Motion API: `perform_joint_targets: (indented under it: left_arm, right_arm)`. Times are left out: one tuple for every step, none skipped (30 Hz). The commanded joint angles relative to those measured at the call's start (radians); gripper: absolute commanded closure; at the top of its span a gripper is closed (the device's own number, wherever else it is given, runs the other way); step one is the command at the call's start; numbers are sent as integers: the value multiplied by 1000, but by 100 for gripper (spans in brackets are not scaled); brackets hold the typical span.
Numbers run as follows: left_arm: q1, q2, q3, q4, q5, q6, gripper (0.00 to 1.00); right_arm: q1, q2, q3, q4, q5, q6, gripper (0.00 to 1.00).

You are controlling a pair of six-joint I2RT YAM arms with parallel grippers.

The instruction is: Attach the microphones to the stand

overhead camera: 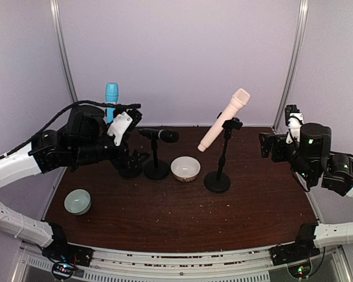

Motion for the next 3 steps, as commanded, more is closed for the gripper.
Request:
perform_joint_targets:
  left_arm:
    - [43, -143, -126, 83, -296, 10, 2]
    - [52, -167, -161, 110, -322, 11, 2]
    - [60, -189, -199, 142, -333, 12, 2]
  right_arm:
    - [3, 36, 20, 49, 13, -38, 0]
    - [4, 45, 17, 50, 1, -32, 0]
    - [4, 47, 8, 57, -17, -20, 0]
